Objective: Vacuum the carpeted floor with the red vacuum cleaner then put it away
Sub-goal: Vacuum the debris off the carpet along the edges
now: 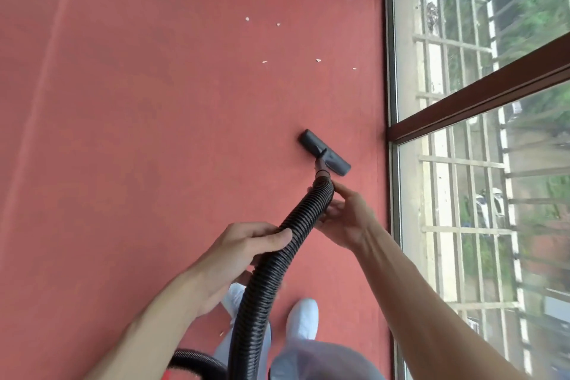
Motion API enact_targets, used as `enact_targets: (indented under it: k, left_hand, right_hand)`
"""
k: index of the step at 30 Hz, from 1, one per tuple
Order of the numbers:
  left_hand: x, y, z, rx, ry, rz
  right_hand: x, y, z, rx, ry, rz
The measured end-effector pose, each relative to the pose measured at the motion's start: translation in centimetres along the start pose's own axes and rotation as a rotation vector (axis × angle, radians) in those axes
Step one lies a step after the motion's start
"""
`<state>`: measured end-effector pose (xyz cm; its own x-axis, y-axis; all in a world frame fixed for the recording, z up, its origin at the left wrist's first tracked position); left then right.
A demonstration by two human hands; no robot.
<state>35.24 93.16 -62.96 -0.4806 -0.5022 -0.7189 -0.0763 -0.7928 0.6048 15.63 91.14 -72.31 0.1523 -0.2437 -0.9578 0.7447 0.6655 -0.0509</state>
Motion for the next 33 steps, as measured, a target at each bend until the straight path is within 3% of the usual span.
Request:
enact_targets:
  k: [8,18,33]
  left_hand:
    - [2.4,3.7,0.7,0.070,0.035,0.076]
    - [11.2,9.3,4.6,0.157,0.222,0.088]
    - [24.3,18.8,8.6,-0.109,0.281,0.129]
  right_hand:
    - [-0.5,-5.1,3.1,-0.055,-0.079,-0.026]
    - [2.6,-16.7,5.6,-0.112,0.004,-0.018]
    - [8.8,-34.9,10.0,-0.471,0.128,-0.143]
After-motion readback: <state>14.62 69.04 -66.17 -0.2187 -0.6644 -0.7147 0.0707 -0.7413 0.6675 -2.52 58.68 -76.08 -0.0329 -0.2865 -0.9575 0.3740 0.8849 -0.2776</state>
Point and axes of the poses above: each hand's wrist, its own x-axis towards the middle knuckle, its own z-axis out of the palm, y = z × x, the point moved 4 cm from there along x, towards the middle knuckle, and after that the axes turned 6 degrees about z, right-handed, at the moved point
